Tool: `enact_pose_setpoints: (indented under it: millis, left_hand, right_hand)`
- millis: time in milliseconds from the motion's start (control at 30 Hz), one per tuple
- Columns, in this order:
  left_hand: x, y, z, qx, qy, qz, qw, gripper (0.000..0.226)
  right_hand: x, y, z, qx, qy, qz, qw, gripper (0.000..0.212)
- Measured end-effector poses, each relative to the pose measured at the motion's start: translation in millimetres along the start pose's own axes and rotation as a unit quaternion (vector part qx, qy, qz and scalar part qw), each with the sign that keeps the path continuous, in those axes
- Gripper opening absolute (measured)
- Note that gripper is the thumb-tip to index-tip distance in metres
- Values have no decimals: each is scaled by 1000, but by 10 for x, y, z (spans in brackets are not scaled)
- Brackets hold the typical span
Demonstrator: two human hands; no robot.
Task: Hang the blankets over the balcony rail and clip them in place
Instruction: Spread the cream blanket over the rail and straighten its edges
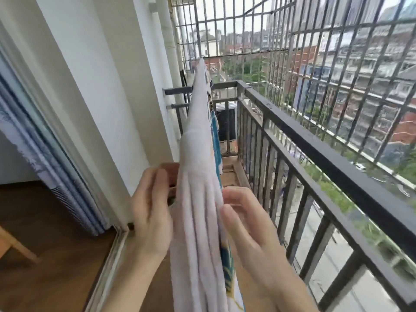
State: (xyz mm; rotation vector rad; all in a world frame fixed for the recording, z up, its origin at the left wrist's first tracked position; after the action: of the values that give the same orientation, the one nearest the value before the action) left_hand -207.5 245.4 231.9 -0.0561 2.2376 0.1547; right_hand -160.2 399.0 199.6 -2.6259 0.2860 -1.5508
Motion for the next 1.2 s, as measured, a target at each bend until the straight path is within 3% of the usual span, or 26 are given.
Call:
enact_pose_setpoints:
  millis: [133, 267, 367, 467, 600, 733, 867, 1067, 1200]
  left_hand:
    - [336, -253, -362, 77, 1, -24, 997, 16]
    - [706, -499, -818, 150, -36, -34, 987, 16]
    - [869, -646, -1067, 167, -31, -17, 985, 15]
    - [950, -710, -1228, 191, -8, 1, 982, 18]
    - [793, -549, -1472, 220, 99, 24, 970, 29]
    - [610, -248, -1798, 291, 194, 33, 936, 41]
    - [676, 47, -2078, 370, 237, -3, 898, 37]
    - [937, 260, -2346, 412, 306, 31, 857, 45]
    - [996, 457, -2521, 435, 344, 35, 832, 42]
  right_hand:
    - [365, 428, -59, -135, -43, 82, 987, 42]
    - [574, 753, -190, -293, -20, 183, 938, 57]
    - [726, 879, -315, -375, -18, 274, 885, 38]
    - [830, 1020, -344, -398, -9, 332, 855, 26]
    - [831, 1142, -356, -418, -14, 382, 824, 18]
    - [749, 1187, -415, -438, -29, 413, 798, 18]
    - [654, 1180, -475, -476, -11, 425, 769, 20]
    - [567, 1266, -589, -547, -6, 442, 711, 10]
    - [512, 1159, -729, -577, 33, 471, 667, 17]
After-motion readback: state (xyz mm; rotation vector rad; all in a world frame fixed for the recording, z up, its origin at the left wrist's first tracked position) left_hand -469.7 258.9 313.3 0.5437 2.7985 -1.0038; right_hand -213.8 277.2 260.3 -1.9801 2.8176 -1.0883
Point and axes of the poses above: each hand's wrist, its own z-axis away from the middle knuckle, its own y-axis out of the palm, x = y × z, the point moved 1 cm from there along -z, towards the middle knuckle
